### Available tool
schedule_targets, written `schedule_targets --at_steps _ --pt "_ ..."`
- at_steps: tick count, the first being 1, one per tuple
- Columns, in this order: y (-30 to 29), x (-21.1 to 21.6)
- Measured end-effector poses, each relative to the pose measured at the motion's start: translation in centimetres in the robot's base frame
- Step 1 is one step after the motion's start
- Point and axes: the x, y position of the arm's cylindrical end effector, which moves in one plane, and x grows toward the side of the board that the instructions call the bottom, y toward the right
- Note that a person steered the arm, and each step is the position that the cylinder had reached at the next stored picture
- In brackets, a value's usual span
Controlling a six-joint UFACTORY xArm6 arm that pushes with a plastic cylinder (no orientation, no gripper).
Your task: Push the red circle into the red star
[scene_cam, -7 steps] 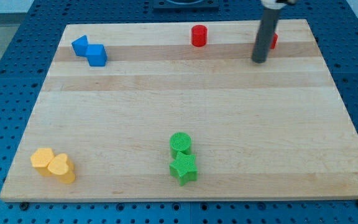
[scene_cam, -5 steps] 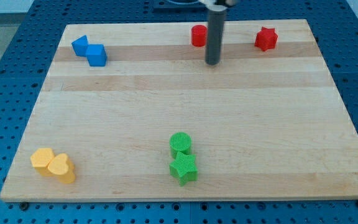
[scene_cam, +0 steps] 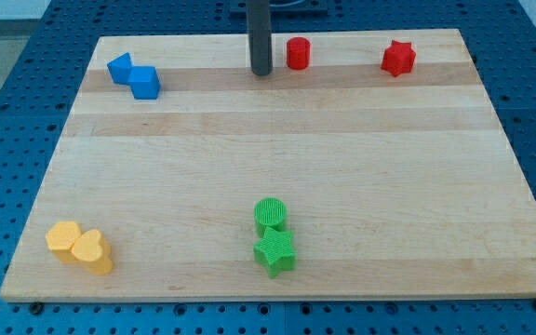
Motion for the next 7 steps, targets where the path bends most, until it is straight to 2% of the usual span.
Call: schedule_targets --at_steps 3,4,6,7 --pt "1.0 -2.9" --pt "4.6 -2.9" --pt "6.6 -2.9" --pt "10.4 -3.2"
